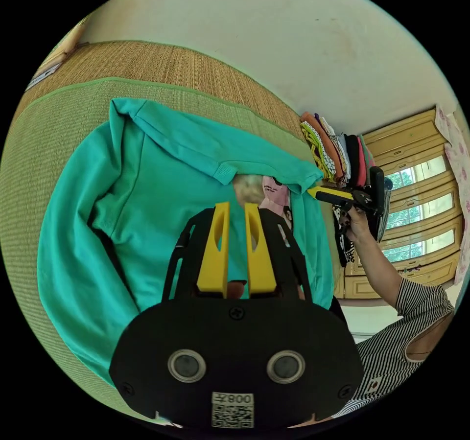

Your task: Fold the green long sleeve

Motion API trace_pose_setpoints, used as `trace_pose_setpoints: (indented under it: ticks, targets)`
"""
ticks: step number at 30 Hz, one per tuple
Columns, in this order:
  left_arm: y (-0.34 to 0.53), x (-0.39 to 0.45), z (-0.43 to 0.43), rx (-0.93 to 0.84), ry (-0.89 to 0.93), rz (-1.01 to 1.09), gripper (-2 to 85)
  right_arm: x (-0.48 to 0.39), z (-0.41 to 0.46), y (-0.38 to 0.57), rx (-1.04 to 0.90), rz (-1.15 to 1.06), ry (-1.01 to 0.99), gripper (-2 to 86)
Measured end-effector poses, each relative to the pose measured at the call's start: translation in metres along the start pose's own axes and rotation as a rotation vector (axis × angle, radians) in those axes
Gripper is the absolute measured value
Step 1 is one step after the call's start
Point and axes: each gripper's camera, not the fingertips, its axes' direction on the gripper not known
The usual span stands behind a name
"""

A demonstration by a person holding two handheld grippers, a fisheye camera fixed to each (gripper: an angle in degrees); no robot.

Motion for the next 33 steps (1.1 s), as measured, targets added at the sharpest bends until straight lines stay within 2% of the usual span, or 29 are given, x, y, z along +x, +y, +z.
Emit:
trace_pose_setpoints:
  ticks: [5,9,13,16,20,23,27,33]
  targets:
    - [-0.053,-0.019,0.002,-0.056,-0.034,-0.052,3.4,0.017,0.001,-0.041,-0.011,-0.030,0.066,-0.4]
    - [-0.102,-0.021,-0.022,0.048,-0.034,-0.057,3.1,0.038,-0.018,-0.091,0.038,-0.018,0.140,-0.3]
    - [-0.131,-0.021,-0.045,0.156,0.017,-0.072,4.2,0.067,-0.043,-0.127,0.084,0.045,0.122,0.3]
    - [-0.128,-0.024,-0.060,0.218,0.073,-0.069,5.7,0.064,-0.052,-0.118,0.102,0.009,0.075,2.1]
    - [-0.075,-0.028,-0.087,0.229,0.110,-0.031,7.2,0.036,-0.052,-0.059,0.105,-0.079,0.011,5.6]
    - [-0.011,-0.033,-0.123,0.225,0.002,-0.042,8.5,0.018,-0.041,0.006,0.063,-0.073,-0.083,6.4]
    - [0.084,-0.046,-0.177,0.277,-0.220,-0.195,10.1,0.007,-0.025,0.062,-0.028,0.035,-0.110,7.3]
    - [0.138,-0.051,-0.165,0.152,-0.300,-0.319,9.7,0.003,-0.013,0.083,-0.102,0.157,-0.138,7.7]
